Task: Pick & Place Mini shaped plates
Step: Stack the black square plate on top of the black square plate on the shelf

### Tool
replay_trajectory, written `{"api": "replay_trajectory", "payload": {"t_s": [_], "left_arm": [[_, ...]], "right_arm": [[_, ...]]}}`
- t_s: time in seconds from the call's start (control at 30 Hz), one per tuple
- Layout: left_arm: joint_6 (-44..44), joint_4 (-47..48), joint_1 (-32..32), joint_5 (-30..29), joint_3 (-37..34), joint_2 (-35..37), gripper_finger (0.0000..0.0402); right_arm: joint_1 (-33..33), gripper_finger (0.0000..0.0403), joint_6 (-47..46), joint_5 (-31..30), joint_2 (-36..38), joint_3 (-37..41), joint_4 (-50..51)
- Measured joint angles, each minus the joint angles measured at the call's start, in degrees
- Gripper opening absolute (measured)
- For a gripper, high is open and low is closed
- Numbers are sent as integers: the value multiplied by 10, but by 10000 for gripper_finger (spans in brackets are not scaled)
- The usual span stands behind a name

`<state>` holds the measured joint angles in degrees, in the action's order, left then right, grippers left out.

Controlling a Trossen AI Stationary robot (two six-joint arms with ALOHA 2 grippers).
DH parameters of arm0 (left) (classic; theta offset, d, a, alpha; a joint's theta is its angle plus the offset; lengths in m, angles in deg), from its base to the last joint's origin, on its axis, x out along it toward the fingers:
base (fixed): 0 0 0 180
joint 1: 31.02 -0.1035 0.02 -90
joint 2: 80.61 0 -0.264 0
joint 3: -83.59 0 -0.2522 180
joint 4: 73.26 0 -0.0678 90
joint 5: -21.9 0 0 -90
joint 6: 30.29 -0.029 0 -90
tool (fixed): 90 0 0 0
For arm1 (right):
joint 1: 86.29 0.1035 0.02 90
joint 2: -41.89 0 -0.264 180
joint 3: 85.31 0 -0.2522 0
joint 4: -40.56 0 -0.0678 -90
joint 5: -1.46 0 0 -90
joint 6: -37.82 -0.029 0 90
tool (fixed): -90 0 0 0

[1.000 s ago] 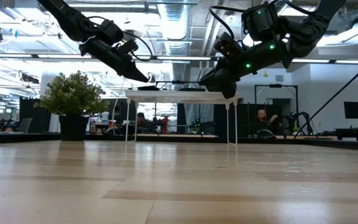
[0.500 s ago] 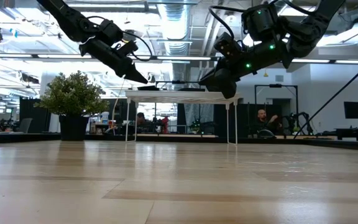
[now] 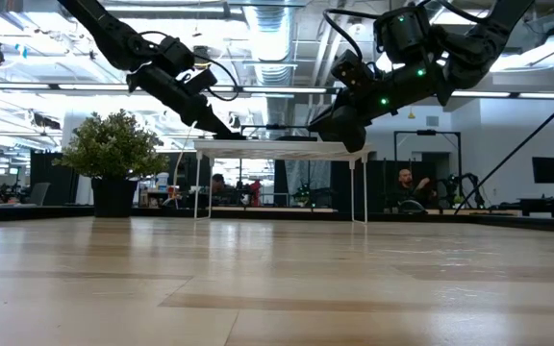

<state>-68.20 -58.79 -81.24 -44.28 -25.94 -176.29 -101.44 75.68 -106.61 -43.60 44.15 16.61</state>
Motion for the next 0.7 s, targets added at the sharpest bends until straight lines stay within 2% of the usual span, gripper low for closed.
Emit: {"api": "replay_trajectory", "payload": {"t_s": [0.23,0.7], "left_arm": [[1,-3,0,-1,0,0,206],[-6,-3,0,-2,0,0,101]], "right_arm": [[-1,65,0,0,0,0,0],[-1,65,-4,0,0,0,1]]}}
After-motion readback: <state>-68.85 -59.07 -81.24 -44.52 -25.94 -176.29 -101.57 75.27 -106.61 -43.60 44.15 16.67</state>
